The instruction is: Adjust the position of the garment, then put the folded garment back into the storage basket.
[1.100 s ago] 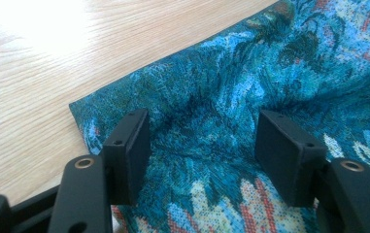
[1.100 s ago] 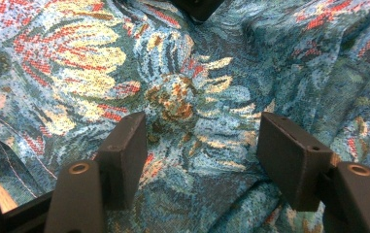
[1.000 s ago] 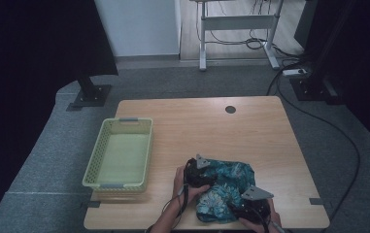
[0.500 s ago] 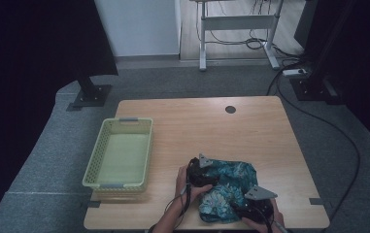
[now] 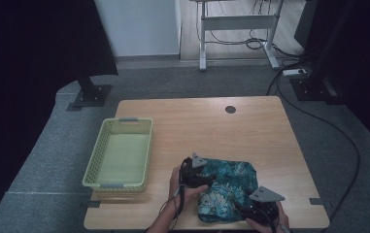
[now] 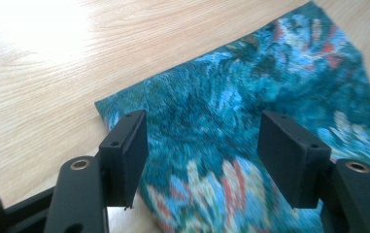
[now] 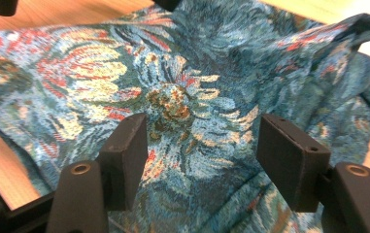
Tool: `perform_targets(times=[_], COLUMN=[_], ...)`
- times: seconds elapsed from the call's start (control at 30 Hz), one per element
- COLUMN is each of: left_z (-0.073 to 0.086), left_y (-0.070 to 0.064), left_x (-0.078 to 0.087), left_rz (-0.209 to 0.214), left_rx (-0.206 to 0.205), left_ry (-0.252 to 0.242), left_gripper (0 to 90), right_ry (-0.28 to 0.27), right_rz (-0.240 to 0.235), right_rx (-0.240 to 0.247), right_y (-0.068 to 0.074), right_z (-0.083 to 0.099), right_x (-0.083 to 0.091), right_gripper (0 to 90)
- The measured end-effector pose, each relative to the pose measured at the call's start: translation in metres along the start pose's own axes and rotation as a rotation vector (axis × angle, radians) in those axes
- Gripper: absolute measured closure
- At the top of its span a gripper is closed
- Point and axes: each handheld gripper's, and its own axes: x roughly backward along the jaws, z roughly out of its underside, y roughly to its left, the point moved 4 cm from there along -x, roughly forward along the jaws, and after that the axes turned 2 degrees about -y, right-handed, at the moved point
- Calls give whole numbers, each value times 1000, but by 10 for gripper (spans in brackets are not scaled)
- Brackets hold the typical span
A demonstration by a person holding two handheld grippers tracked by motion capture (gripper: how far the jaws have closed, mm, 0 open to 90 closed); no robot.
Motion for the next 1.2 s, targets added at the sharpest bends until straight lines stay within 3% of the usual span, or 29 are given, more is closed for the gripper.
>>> perform_targets(times=[0.2,0.57,0.83,1.2], left_z=[7,20,21,21], left_y=[-2,1,6,8], left_x=[16,27,26,19], left_rz=[27,43,32,16], left_rx=[-1,12,46,73], left_ry=[-19,6,-3,38], left_gripper=[328,290,288,274], right_ry=[-8,7,7,28], right_rz=[0,5,12,9], right_rx=[-8,-31,-64,-65], right_y=[2,1,-6,-7], right_z=[3,16,21,25], right_x=[11,24,30,27], right_gripper=[352,351,344,344])
